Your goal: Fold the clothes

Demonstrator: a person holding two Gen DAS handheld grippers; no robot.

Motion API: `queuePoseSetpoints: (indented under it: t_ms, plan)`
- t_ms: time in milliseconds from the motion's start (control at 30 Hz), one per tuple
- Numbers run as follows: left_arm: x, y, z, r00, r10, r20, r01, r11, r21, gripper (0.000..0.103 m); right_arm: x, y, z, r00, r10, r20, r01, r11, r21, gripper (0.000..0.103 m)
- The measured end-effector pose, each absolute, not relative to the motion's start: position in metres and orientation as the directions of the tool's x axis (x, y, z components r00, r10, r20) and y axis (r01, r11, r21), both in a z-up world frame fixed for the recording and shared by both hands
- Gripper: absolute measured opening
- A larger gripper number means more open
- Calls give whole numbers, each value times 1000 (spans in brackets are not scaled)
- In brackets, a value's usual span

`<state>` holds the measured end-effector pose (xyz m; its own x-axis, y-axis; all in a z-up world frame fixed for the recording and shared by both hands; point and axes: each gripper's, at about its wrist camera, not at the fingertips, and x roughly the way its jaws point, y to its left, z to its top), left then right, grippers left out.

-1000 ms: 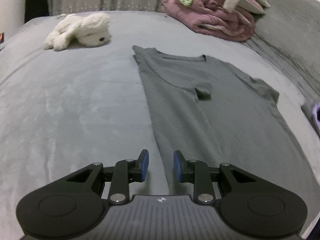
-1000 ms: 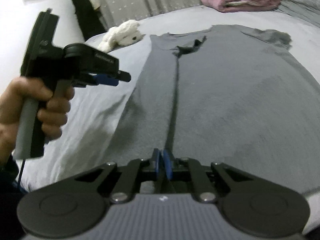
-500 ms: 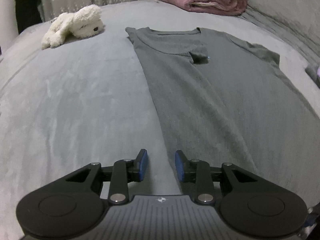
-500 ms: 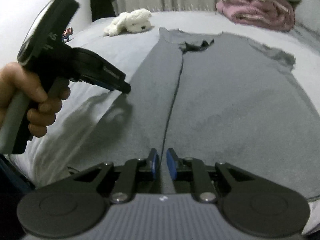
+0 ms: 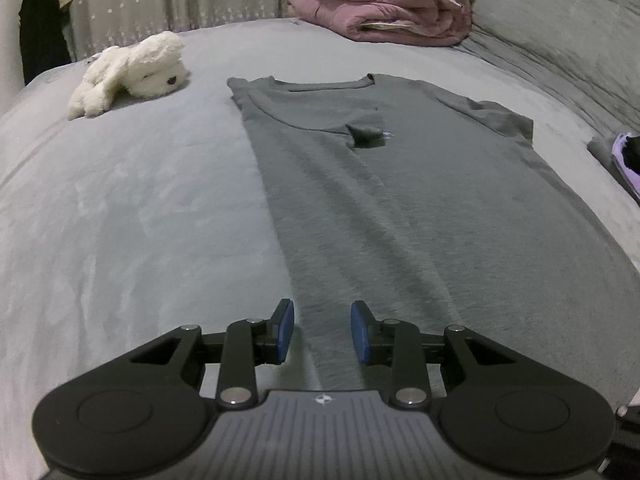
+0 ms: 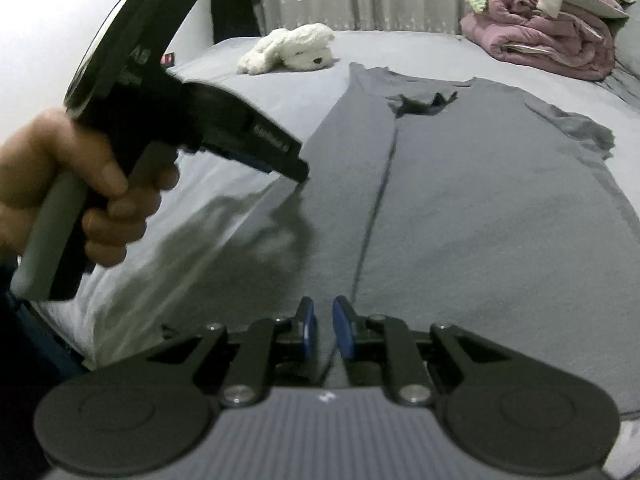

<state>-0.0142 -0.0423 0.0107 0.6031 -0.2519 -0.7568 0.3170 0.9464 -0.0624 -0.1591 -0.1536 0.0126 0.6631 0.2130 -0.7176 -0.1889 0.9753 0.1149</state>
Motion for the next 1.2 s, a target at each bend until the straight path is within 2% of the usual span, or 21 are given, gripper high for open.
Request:
queuePoseSetpoints:
  t_ms: [233,500,767,867,1000,1200]
  plan:
    - [-3,-49,9,584,-235,-777,293,954,-68,30,-154,-194,15,674,214,-707,-88,974,210,17]
    - [18,-46,12,583,-231,-779,226,967,-118,30,-136,-237,24,702,179,-690,-3,969,248,25]
    - [37,-58,13,582,-244,-776,230,964,-131,30,-87,-262,42,681,118,-723,-41,992,122,25]
    - [43,-60,11,579,-241,-779,225,966,-132,30,-68,-272,48,671,91,-735,-57,996,72,30]
    - [48,-68,3,573,-216,-790,231,968,-98,30,-38,-303,40,640,54,-766,-33,999,43,30]
    - [55,-73,0,594,-200,-779,233,970,-72,31,-22,-341,10,635,71,-769,6,995,97,31]
